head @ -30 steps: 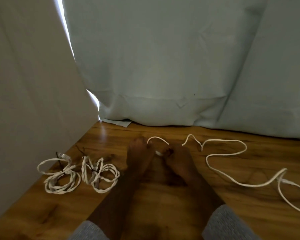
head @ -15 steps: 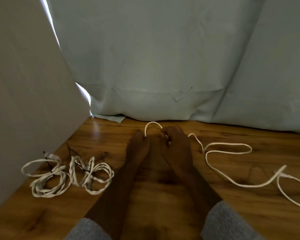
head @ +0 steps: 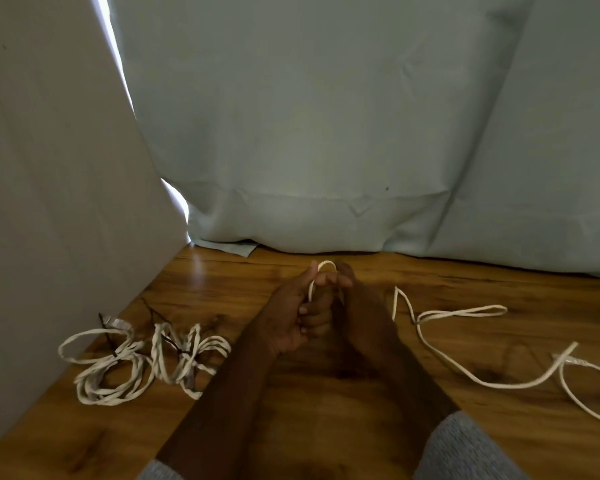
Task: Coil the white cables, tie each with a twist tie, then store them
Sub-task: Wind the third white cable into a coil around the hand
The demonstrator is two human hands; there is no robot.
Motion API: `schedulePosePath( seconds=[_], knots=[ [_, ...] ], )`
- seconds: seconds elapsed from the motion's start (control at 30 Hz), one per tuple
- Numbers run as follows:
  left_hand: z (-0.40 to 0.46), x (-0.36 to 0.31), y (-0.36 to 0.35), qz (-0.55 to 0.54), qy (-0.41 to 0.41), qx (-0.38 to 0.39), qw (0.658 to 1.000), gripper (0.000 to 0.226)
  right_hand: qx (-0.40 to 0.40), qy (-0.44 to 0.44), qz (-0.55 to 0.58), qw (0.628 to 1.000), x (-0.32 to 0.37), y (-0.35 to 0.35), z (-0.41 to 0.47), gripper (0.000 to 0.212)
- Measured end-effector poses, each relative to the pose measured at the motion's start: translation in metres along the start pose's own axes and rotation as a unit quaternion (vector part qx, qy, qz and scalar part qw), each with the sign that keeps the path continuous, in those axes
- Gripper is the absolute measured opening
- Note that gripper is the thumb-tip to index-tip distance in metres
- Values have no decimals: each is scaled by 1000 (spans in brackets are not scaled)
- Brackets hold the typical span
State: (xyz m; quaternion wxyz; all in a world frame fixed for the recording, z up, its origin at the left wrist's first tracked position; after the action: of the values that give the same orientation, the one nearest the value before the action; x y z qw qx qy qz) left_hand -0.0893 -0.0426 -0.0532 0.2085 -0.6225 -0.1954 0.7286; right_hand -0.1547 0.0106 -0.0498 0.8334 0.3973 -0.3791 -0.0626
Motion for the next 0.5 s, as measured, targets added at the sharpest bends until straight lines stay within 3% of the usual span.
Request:
schedulePosePath(
  seconds=[0.13, 0.3, 0.5],
  knots=[
    [-2, -22, 0, -57, -73, -23, 995, 55, 36, 17, -115, 993, 0, -11, 0, 44],
    [-6, -43, 26, -95, -150, -120, 977, 54, 91, 131, -160, 974, 35, -19, -17, 32],
    [-7, -50, 46, -19, -161, -175, 971, 47, 142, 172, -190, 956, 59, -27, -32, 27]
  ],
)
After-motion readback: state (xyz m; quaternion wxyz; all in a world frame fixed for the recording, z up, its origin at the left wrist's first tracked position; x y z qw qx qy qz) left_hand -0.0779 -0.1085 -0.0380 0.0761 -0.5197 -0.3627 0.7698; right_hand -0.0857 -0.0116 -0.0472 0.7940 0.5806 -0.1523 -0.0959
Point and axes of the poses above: each hand's wrist, its own z-axis towards the middle knuckle, its own y-axis out of the back of the hand, x = y × z, the point moved 9 cm from there along z, towards the middle knuckle, and after that the axes turned 4 degrees about -y, right-handed, at the moved point
